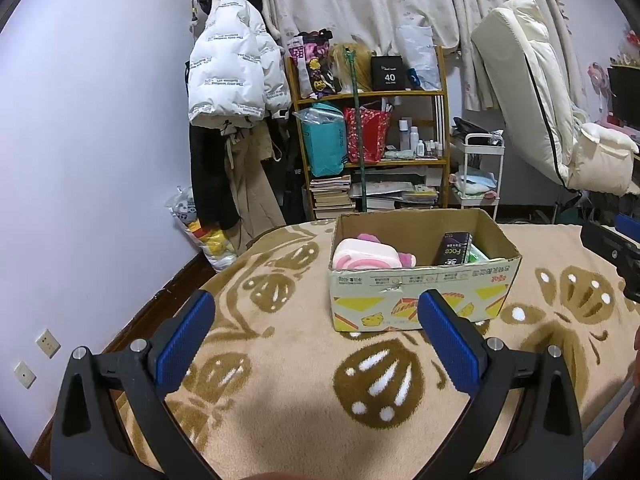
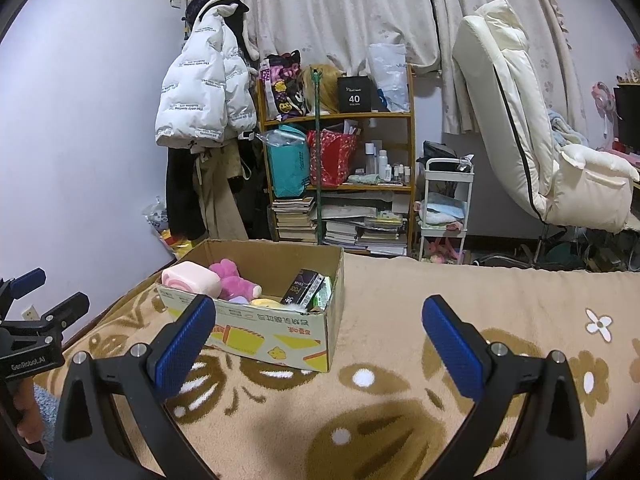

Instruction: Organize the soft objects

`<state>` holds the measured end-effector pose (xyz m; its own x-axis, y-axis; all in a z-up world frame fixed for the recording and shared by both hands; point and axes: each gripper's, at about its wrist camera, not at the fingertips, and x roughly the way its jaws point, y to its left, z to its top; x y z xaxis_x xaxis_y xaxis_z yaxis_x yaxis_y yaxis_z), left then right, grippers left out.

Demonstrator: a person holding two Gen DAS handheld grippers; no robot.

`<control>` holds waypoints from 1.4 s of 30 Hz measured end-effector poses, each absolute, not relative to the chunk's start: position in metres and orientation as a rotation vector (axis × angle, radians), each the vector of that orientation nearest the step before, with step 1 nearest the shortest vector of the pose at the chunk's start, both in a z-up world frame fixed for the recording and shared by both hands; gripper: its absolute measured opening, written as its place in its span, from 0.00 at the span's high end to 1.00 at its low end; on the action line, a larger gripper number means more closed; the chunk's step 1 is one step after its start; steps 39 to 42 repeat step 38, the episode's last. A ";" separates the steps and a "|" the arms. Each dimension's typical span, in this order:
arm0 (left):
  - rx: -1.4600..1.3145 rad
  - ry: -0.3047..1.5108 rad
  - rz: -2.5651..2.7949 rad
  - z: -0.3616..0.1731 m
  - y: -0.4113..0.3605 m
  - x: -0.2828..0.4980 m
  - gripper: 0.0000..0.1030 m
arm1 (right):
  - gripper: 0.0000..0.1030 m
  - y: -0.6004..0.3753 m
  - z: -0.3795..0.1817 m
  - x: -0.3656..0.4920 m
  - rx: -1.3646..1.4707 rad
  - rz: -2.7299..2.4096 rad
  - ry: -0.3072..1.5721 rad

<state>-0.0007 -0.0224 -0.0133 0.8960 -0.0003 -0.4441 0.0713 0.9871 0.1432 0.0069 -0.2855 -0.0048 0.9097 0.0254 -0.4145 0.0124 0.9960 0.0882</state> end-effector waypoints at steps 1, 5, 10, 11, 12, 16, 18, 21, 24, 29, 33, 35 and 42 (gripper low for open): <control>0.164 0.459 -0.038 -0.014 -0.023 -0.001 0.02 | 0.00 -0.286 -0.005 0.007 0.090 0.006 0.427; 0.170 0.463 -0.041 -0.013 -0.025 -0.001 0.02 | 0.00 -0.287 -0.005 0.007 0.087 0.010 0.429; 0.169 0.464 -0.048 -0.013 -0.025 -0.001 0.02 | 0.00 -0.288 -0.005 0.007 0.088 0.012 0.429; 0.167 0.467 -0.052 -0.014 -0.025 0.000 0.02 | 0.00 -0.287 -0.005 0.007 0.087 0.010 0.428; 0.166 0.468 -0.051 -0.014 -0.025 0.000 0.02 | 0.00 -0.287 -0.005 0.007 0.085 0.009 0.428; 0.160 0.468 -0.046 -0.015 -0.025 0.001 0.02 | 0.00 -0.288 -0.006 0.008 0.085 0.009 0.432; 0.158 0.469 -0.044 -0.015 -0.025 0.001 0.02 | 0.00 -0.288 -0.007 0.008 0.086 0.005 0.431; 0.161 0.468 -0.045 -0.015 -0.025 0.000 0.02 | 0.00 -0.289 -0.007 0.008 0.088 0.003 0.429; 0.175 0.467 -0.043 -0.017 -0.025 0.001 0.02 | 0.00 -0.291 -0.008 0.009 0.090 0.003 0.432; 0.177 0.468 -0.043 -0.017 -0.026 0.001 0.02 | 0.00 -0.291 -0.008 0.008 0.089 0.007 0.432; 0.176 0.474 -0.047 -0.018 -0.026 0.001 0.02 | 0.00 -0.290 -0.009 0.008 0.089 0.004 0.432; 0.178 0.475 -0.047 -0.019 -0.027 0.000 0.02 | 0.00 -0.290 -0.009 0.008 0.089 0.003 0.434; 0.183 0.478 -0.042 -0.020 -0.027 0.000 0.02 | 0.00 -0.290 -0.008 0.008 0.090 0.003 0.433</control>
